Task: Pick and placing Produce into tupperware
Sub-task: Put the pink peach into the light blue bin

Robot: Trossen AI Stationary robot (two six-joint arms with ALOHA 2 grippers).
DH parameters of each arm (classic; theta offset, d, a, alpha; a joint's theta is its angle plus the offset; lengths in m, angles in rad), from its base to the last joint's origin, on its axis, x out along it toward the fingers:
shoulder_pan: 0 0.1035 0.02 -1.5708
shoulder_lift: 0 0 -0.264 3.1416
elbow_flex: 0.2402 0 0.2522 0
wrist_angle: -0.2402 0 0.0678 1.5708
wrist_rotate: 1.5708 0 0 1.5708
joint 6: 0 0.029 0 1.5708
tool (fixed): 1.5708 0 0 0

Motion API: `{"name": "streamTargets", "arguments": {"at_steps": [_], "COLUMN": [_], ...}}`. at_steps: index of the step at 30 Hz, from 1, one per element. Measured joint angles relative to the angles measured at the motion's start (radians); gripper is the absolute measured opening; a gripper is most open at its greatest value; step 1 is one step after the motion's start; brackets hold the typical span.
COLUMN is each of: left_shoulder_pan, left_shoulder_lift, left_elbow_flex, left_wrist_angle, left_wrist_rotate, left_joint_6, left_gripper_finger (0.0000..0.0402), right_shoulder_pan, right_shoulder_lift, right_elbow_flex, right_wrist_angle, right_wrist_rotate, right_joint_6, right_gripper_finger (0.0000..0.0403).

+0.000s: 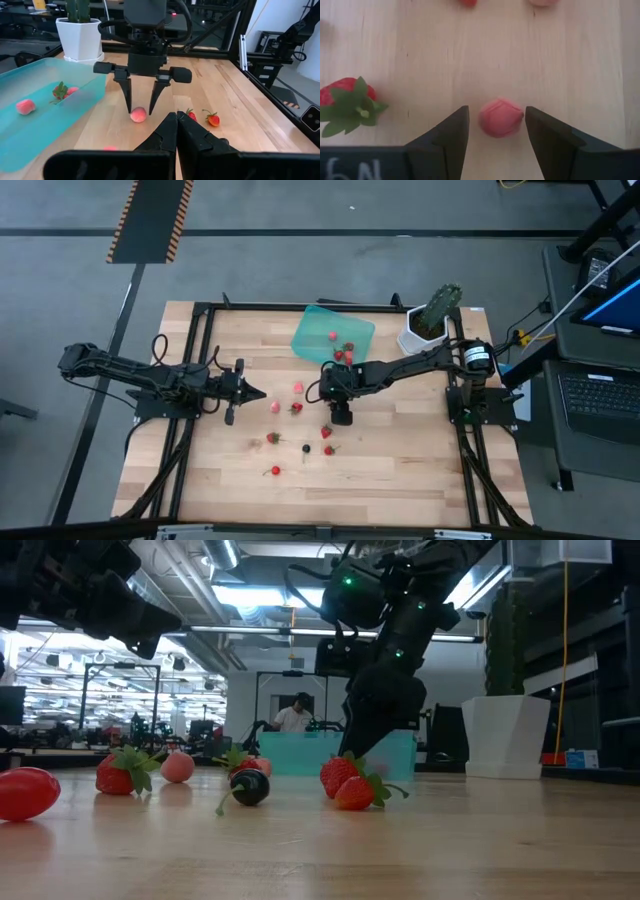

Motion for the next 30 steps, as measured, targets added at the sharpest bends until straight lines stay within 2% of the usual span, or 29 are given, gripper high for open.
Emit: {"name": "streamTargets", "arguments": {"at_steps": [22, 26, 30], "left_shoulder_pan": [0.0, 0.0, 0.0], "left_shoulder_lift": [0.0, 0.0, 0.0], "left_elbow_flex": [0.0, 0.0, 0.0], "left_wrist_angle": [-0.004, -0.004, -0.003], "left_wrist_rotate": [0.0, 0.0, 0.0], "left_joint_6": [0.0, 0.005, 0.005], "left_gripper_finger": [0.0, 0.0, 0.0], "right_shoulder_pan": [0.0, -0.004, -0.018], "right_shoulder_lift": [0.045, 0.045, 0.045], "right_elbow_flex": [-0.001, -0.001, -0.001], "right_wrist_angle": [0.029, 0.031, 0.025], "right_wrist_rotate": [-0.006, -0.006, -0.006], "right_joint_6": [0.004, 0.007, 0.031], "right_gripper_finger": [0.0193, 0.0163, 0.0103]}}
